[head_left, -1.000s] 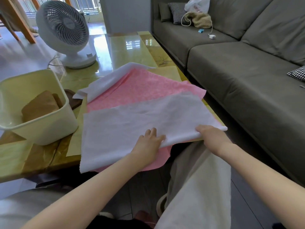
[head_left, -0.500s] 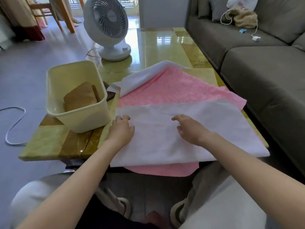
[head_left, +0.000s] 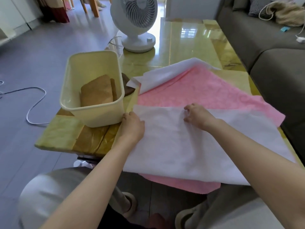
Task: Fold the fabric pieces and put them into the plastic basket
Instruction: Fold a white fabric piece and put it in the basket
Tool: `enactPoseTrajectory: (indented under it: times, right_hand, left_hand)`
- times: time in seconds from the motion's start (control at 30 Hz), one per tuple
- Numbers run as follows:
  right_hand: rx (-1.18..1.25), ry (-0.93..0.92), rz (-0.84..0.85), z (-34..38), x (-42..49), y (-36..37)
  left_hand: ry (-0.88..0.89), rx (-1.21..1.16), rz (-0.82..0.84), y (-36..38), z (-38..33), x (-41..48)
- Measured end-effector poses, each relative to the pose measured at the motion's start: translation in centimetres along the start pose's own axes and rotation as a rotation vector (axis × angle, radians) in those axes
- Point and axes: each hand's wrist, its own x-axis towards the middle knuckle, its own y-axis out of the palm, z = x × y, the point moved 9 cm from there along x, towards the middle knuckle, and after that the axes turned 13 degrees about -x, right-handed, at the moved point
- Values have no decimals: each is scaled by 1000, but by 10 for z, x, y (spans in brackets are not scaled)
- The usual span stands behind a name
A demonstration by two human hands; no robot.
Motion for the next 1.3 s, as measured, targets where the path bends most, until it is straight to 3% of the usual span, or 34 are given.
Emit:
enactPoseTrajectory:
  times: [0.27,0.47,0.87,1.03,1.17,1.3]
  right_hand:
    - [-148,22,29,-1,18,-4]
    - [-142,12,-83,10,21,-18]
    - [-246,30,-154,30,25,-18]
    - [-171,-61,-227,51,0,-18]
    - [3,-158,-246,71,-49,-7]
    - [11,-140,-209,58,-89,17]
  left_hand:
    - [-57,-140,11,2,13,12]
    - [-1,-103,-38,-8,8,11]
    - [57,-51,-41,-12,7,11]
    - [249,102,-119,-9,-24,-11]
    - [407,62,7,22,-57,-45]
    - [553,232,84,58,-69,-77]
